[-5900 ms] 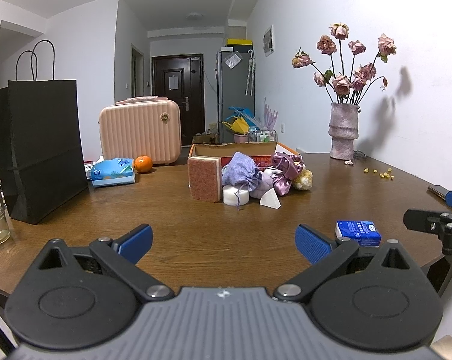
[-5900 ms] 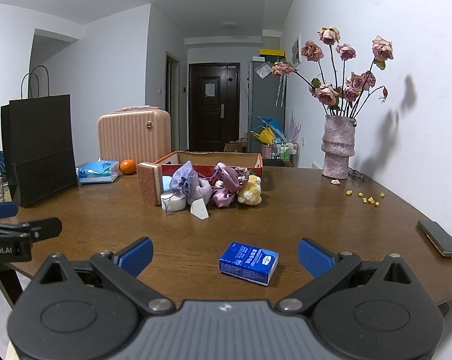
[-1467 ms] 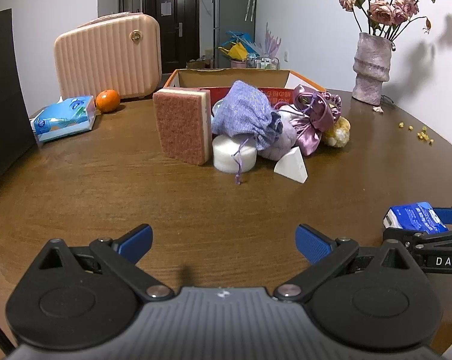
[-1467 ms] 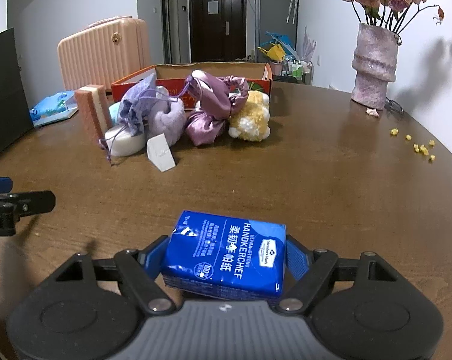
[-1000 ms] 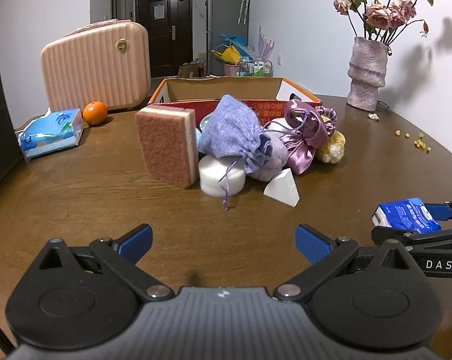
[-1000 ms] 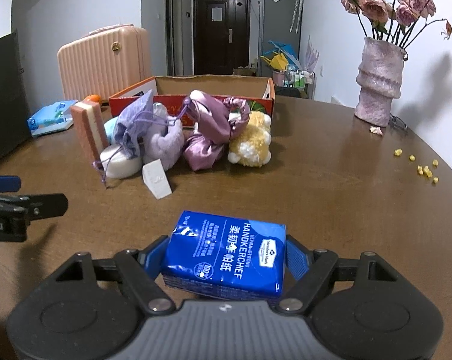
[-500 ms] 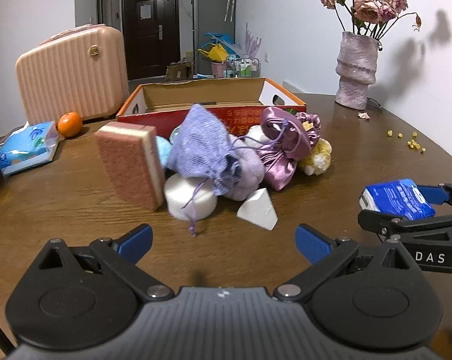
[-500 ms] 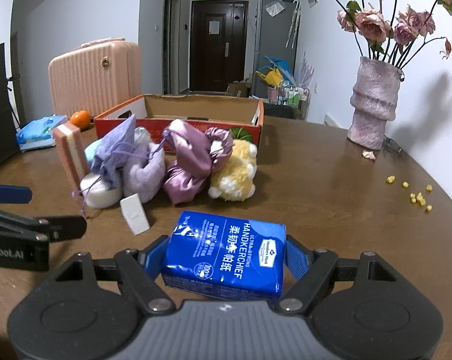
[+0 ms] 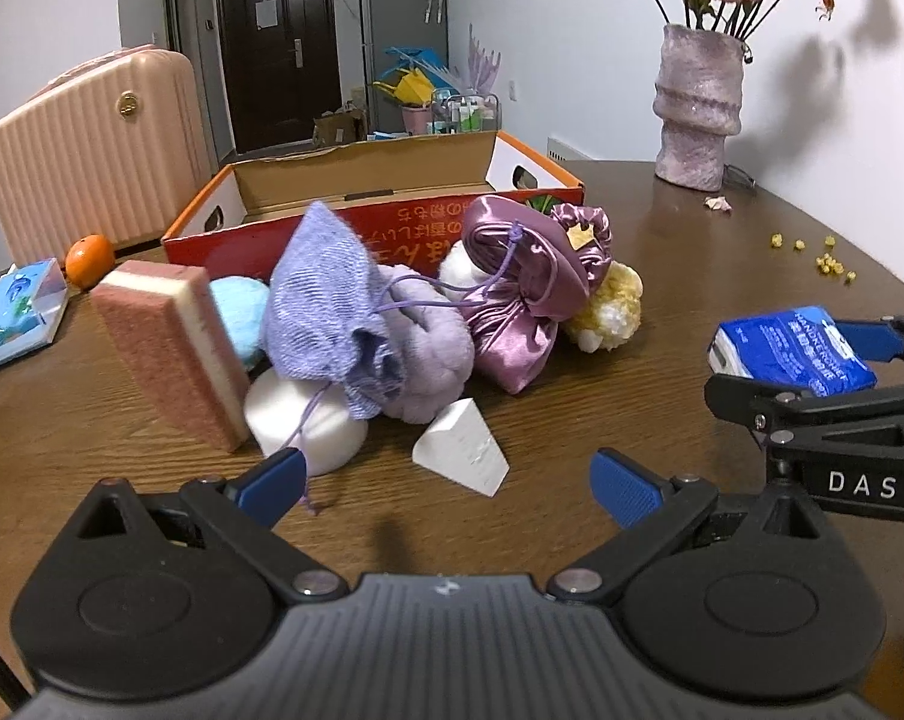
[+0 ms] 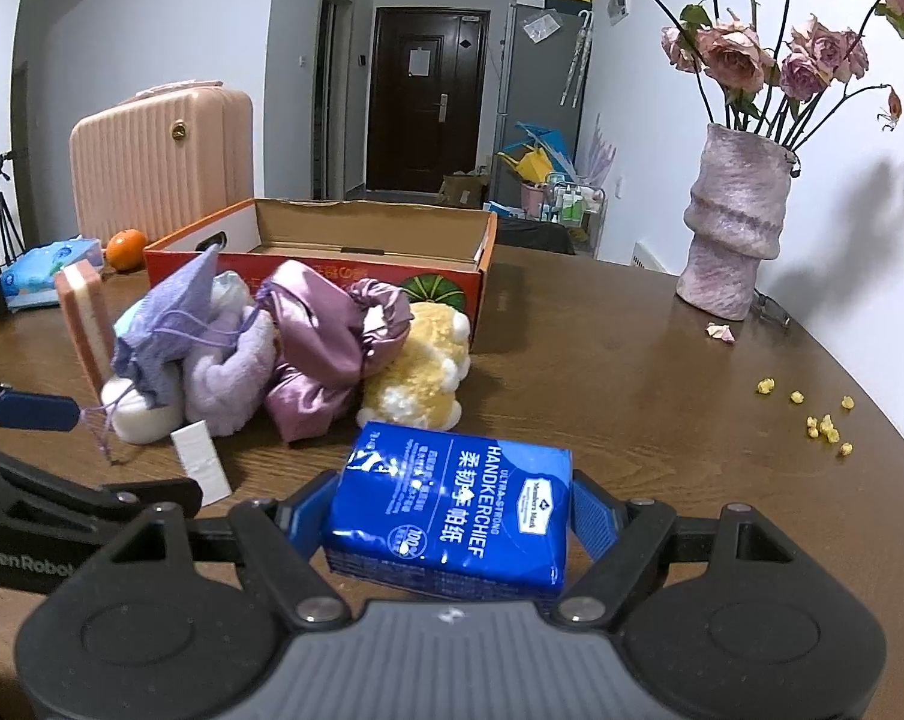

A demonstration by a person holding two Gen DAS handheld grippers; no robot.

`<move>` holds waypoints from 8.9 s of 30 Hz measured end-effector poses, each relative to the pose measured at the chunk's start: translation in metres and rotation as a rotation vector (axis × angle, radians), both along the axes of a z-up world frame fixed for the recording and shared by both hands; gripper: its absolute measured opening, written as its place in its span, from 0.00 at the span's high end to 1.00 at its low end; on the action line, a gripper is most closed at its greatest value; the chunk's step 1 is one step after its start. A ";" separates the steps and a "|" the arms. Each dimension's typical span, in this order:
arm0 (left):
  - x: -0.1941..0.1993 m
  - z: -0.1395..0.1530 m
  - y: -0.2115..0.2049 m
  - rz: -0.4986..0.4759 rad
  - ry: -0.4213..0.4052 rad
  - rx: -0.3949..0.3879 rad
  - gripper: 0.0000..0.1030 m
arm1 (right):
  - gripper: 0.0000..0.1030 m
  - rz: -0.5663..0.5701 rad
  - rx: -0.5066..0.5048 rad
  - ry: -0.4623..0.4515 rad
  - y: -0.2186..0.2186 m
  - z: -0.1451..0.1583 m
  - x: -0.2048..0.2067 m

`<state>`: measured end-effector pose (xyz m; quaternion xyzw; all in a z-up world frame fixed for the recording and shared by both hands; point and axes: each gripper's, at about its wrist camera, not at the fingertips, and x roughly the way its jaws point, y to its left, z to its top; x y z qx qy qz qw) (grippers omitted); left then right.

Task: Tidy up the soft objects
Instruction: 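Carry the tissue pack with the right tool while the left tool approaches the white triangle, then close the left gripper on the white triangle piece, then lift both held items over the cardboard box and lower them inside, then open both grippers to drop the items into the box, then withdraw both tools and move the left tool toward the pink sponge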

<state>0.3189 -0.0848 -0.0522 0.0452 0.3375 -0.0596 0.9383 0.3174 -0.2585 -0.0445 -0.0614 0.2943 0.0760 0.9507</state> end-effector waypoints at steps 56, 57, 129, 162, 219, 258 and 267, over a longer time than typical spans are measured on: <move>-0.015 0.035 0.037 -0.060 -0.137 -0.122 0.68 | 0.23 0.024 0.049 -0.100 0.020 0.010 -0.004; -0.015 0.038 0.039 -0.059 -0.146 -0.124 0.68 | 0.23 0.024 0.047 -0.107 0.022 0.012 -0.003; 0.185 0.087 0.097 0.236 -0.248 -0.213 0.68 | 0.23 0.019 0.100 -0.135 0.089 0.066 0.226; 0.208 0.082 0.105 0.331 -0.194 -0.203 0.00 | 0.00 -0.061 0.099 -0.073 0.078 0.057 0.256; 0.006 0.076 0.133 0.239 -0.253 -0.092 0.00 | 0.00 0.032 0.085 -0.199 0.064 0.055 0.027; 0.019 -0.013 0.164 0.106 -0.007 0.003 0.00 | 0.00 -0.008 0.099 -0.060 0.061 -0.008 0.011; 0.047 -0.034 0.180 0.107 0.086 -0.054 0.00 | 0.00 -0.002 0.102 -0.039 0.063 -0.019 0.016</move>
